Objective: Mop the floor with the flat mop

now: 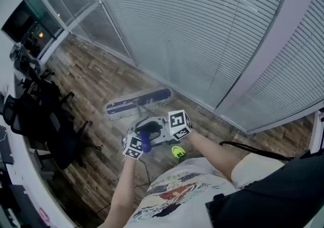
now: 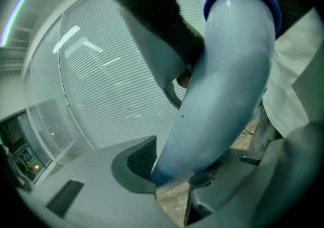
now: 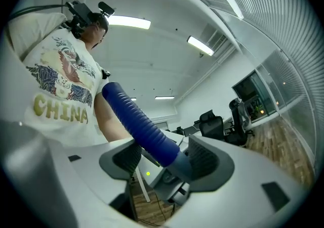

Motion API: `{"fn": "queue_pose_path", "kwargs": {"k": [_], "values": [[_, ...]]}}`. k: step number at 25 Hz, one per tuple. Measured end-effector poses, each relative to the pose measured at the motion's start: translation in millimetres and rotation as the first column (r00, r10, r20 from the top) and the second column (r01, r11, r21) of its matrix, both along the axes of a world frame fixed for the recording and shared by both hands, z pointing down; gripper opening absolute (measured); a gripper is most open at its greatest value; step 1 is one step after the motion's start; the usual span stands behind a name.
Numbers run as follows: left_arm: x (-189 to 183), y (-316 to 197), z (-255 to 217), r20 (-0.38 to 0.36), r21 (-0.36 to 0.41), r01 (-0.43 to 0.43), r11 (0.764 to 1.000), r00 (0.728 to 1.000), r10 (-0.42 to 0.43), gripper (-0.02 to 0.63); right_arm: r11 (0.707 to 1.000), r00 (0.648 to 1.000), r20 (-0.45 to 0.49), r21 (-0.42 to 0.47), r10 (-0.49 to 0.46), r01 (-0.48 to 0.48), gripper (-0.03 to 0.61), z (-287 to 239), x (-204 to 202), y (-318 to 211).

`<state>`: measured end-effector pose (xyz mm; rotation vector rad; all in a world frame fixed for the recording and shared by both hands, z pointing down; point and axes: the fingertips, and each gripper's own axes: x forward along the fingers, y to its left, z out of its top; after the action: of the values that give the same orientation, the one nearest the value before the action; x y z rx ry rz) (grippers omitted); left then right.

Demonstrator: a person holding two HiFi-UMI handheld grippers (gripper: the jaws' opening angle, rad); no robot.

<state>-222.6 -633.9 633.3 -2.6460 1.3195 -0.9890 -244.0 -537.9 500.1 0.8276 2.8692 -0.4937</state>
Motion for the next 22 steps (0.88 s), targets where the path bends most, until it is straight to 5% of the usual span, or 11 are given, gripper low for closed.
{"fn": "queue_pose_path", "kwargs": {"k": [9,22], "values": [[49,161,3,-0.009,0.009,-0.038,0.999,0.999,0.038,0.089,0.998,0.999,-0.049,0.061,0.016,-0.013,0.261,10,41,165],[148,407,-31,-0.145,0.058,0.005,0.998,0.989,0.003,0.092,0.993,0.993,-0.012,0.019,0.115,-0.115,0.261,-18,133,410]]}}
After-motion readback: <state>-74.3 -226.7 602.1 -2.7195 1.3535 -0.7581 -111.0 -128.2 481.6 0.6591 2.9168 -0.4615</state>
